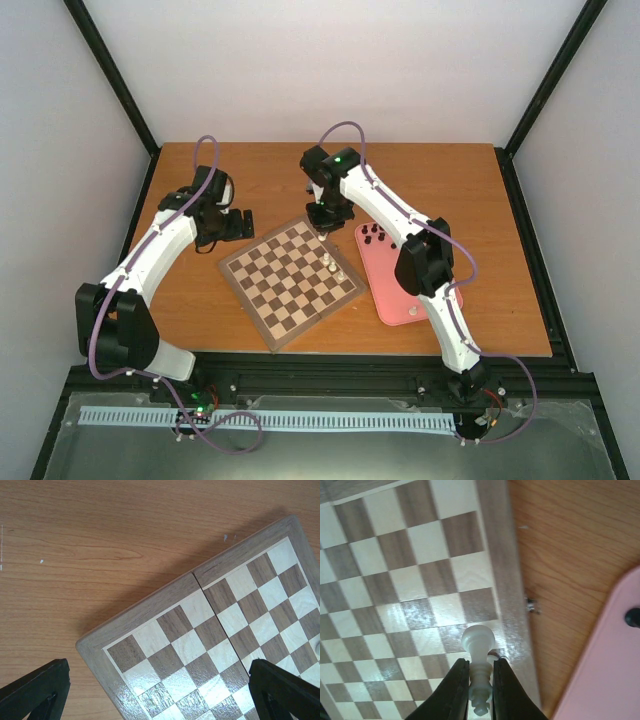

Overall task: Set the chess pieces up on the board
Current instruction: Place the chess piece on the chessboard.

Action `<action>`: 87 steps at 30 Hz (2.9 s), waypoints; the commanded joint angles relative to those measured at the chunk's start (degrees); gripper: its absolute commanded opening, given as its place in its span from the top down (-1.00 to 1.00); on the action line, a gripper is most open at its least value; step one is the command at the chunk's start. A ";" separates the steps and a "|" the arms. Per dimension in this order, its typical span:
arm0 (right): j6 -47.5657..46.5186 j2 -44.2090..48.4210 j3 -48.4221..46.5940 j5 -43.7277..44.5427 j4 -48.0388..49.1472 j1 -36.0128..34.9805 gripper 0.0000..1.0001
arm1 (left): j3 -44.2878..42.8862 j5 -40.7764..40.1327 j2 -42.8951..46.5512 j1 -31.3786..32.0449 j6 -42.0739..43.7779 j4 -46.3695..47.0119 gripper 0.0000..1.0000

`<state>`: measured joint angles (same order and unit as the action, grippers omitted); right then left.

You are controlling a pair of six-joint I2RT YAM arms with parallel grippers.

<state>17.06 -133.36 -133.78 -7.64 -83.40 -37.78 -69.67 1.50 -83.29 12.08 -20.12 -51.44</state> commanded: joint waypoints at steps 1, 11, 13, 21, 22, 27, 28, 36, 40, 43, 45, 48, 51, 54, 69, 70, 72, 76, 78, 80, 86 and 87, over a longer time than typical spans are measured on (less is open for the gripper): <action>-0.94 -1.89 -1.77 -1.81 0.35 -1.60 0.87 | 0.07 -0.27 1.22 0.32 0.92 0.18 -0.99; -0.80 -4.15 -0.23 3.53 2.22 -3.04 0.87 | 0.23 -0.52 1.69 0.32 0.80 0.08 -0.99; -0.88 -4.77 -0.31 3.63 2.61 -3.00 0.87 | 0.15 -0.53 1.54 0.32 0.79 0.02 -0.99; -1.50 -6.31 0.20 3.44 2.49 -3.18 0.86 | 0.13 -0.44 1.07 0.32 0.83 0.02 -0.99; -1.58 -6.34 0.45 3.40 2.45 -3.18 0.86 | 0.14 -0.38 1.07 0.32 0.80 0.02 -0.99; -1.42 -6.72 0.62 3.23 2.69 -3.27 0.85 | 0.23 -0.13 0.84 0.32 0.86 0.19 -0.99; -1.33 -6.78 0.56 3.10 2.71 -3.27 0.85 | 0.23 -0.16 0.72 0.32 0.83 0.22 -0.99; -1.34 -7.62 0.51 2.89 2.77 -3.70 0.85 | 0.24 -0.06 0.58 0.31 0.85 0.30 -0.99; -1.18 -8.03 0.35 3.07 3.12 -3.70 0.84 | 0.24 0.02 0.60 0.31 0.83 0.26 -0.99; -0.90 -8.22 0.27 3.37 3.28 -3.79 0.83 | 0.15 0.05 0.55 0.26 0.79 0.22 -0.99; -0.90 -8.23 0.21 3.66 3.09 -3.79 0.82 | 0.07 0.09 0.47 0.32 0.79 0.20 -0.99; -1.06 -8.29 0.27 3.76 2.29 -3.79 0.80 | -0.02 0.09 0.36 0.32 0.85 0.18 -1.00; -1.34 -7.77 0.43 4.56 1.18 -3.86 0.77 | 0.14 0.19 0.40 0.31 0.83 0.28 -0.99; -1.82 -7.31 0.36 5.35 0.33 -4.01 0.75 | 0.24 0.46 0.33 0.31 0.72 0.39 -1.00; -2.67 -7.26 0.05 3.53 1.31 -4.85 0.59 | -0.03 0.44 0.07 0.32 0.82 0.39 -0.99; -2.73 -7.32 0.06 3.31 1.38 -4.92 0.59 | -0.03 0.45 0.08 0.32 0.81 0.38 -0.99; -2.68 -7.27 0.09 3.00 1.48 -4.93 0.59 | 0.05 0.36 0.06 0.27 0.81 0.50 -0.99; -2.40 -7.35 0.09 3.74 1.49 -4.98 0.59 | -0.03 0.44 0.05 0.31 0.80 0.53 -0.99; -2.39 -7.48 0.18 3.80 1.52 -4.99 0.59 | -0.03 0.35 0.06 0.32 0.78 0.53 -0.99; -2.32 -7.59 0.18 3.76 1.71 -4.97 0.59 | 0.02 0.36 0.06 0.32 0.78 0.54 -0.99; -2.10 -7.58 0.09 3.88 2.34 -4.94 0.58 | 0.06 0.30 0.17 0.32 0.79 0.41 -0.99; -2.15 -7.47 0.09 3.93 2.36 -4.96 0.57 | 0.06 0.31 0.19 0.29 0.81 0.43 -0.99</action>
<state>15.03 -139.98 -133.34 -3.84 -81.25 -42.13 -69.12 1.72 -83.09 12.08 -20.12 -51.42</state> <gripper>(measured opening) 0.211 0.997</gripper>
